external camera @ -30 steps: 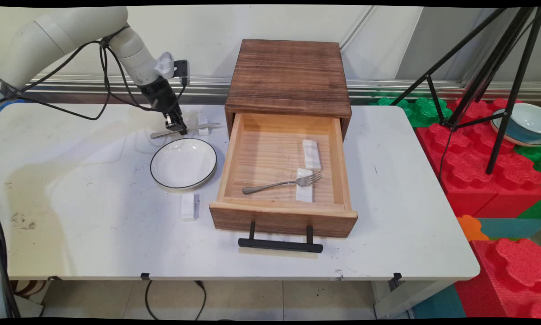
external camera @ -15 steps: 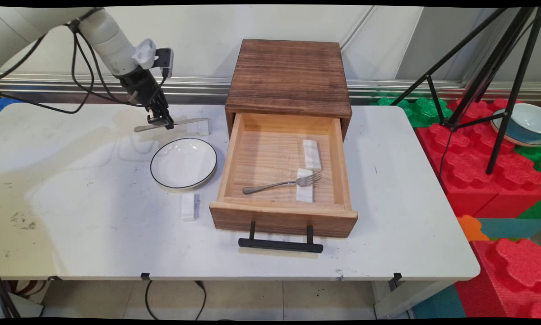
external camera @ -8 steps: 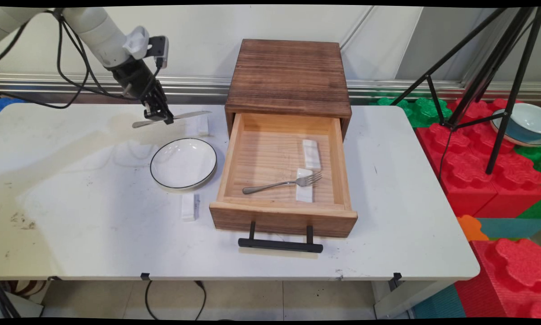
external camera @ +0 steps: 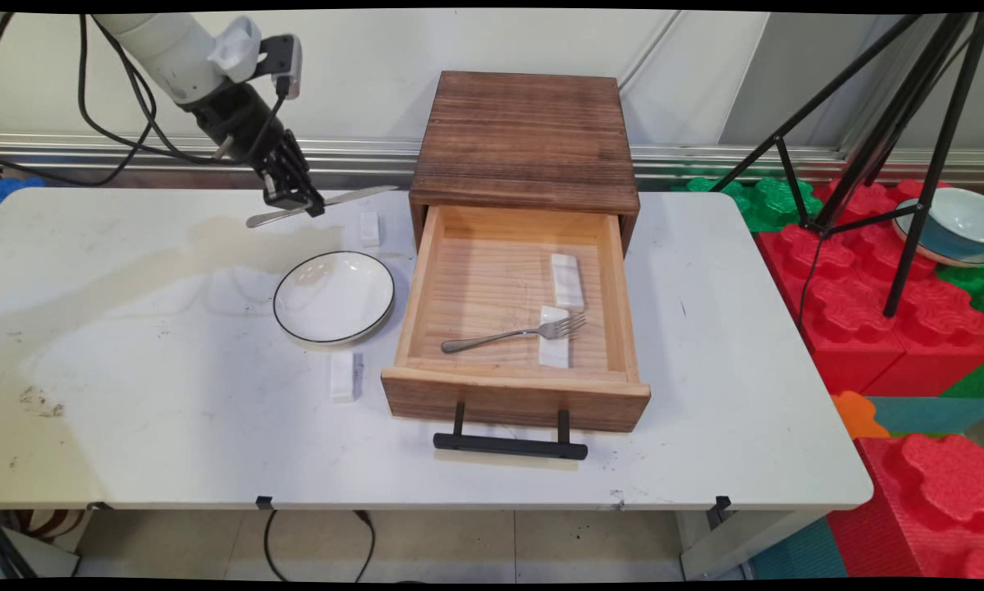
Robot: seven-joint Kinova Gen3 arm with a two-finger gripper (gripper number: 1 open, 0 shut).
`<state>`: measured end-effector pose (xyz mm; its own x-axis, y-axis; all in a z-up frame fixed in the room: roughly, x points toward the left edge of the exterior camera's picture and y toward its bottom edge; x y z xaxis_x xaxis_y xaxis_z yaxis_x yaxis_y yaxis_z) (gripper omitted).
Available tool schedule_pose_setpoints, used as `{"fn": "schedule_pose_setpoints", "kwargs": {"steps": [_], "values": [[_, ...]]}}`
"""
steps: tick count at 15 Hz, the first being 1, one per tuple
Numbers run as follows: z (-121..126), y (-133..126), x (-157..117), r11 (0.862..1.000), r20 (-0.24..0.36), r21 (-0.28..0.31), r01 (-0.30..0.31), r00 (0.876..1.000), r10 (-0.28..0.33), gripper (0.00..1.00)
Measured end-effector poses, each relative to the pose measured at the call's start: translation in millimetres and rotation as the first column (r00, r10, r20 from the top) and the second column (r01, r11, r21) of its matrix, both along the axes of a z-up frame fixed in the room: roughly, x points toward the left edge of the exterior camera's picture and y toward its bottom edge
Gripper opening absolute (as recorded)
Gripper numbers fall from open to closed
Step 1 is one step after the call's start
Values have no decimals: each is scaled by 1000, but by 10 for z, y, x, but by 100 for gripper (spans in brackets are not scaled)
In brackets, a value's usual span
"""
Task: Place the picked object into the drawer
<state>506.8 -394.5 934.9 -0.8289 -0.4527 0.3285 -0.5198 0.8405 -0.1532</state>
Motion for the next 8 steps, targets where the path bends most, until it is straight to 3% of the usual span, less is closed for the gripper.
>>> {"fn": "schedule_pose_setpoints", "kwargs": {"steps": [8], "values": [[396, 150, -435, 999, -102, -50, 19, 995, -24, 0]]}}
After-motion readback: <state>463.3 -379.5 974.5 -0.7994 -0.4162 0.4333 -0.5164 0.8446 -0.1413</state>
